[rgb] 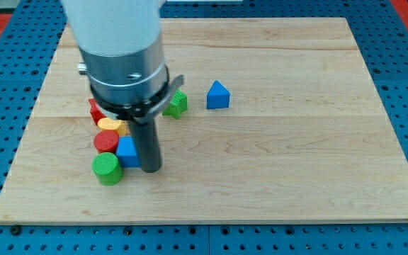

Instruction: Push the blue cube to the bottom left

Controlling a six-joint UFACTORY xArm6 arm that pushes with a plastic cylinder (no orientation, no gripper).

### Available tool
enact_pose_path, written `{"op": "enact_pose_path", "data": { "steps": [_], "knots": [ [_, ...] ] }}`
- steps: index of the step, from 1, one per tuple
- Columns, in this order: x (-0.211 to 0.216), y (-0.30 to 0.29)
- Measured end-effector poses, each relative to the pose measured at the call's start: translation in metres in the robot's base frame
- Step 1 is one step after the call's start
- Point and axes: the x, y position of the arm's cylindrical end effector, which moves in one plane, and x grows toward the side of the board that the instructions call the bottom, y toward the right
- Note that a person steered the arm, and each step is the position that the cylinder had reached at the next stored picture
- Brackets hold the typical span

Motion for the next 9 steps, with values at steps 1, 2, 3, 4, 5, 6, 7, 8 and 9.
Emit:
{"op": "enact_pose_path", "data": {
  "steps": [1,2,3,4,5,6,7,8,9],
  "knots": [
    [0.000,-0.035],
    [-0.046,0.004],
    [-0.075,-0.026],
    [-0.097,-0.041],
    [-0.119,-0.024],
    [-0.140,0.002],
    [-0.161,0.013],
    [-0.178,-0.023],
    [-0.164,-0.054]
  ]
}}
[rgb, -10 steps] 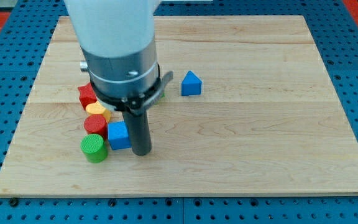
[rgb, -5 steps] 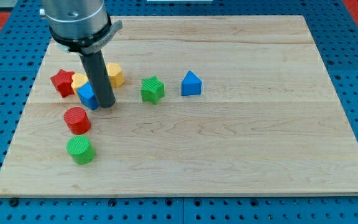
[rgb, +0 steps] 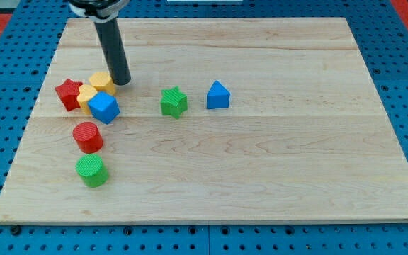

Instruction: Push the blue cube to the bottom left

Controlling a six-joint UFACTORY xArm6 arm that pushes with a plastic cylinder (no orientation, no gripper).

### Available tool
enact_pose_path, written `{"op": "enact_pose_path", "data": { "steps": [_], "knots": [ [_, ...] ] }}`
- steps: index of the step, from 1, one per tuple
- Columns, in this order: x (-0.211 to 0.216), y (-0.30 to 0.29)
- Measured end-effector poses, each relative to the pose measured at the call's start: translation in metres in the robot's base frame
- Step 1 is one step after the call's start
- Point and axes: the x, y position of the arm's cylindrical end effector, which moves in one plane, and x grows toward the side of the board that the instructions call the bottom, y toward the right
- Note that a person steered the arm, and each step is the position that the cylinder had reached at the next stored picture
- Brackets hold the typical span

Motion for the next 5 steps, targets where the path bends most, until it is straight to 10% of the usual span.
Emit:
{"op": "enact_pose_path", "data": {
  "steps": [3,5],
  "knots": [
    [0.093,-0.005],
    [0.035,0.002]
  ]
}}
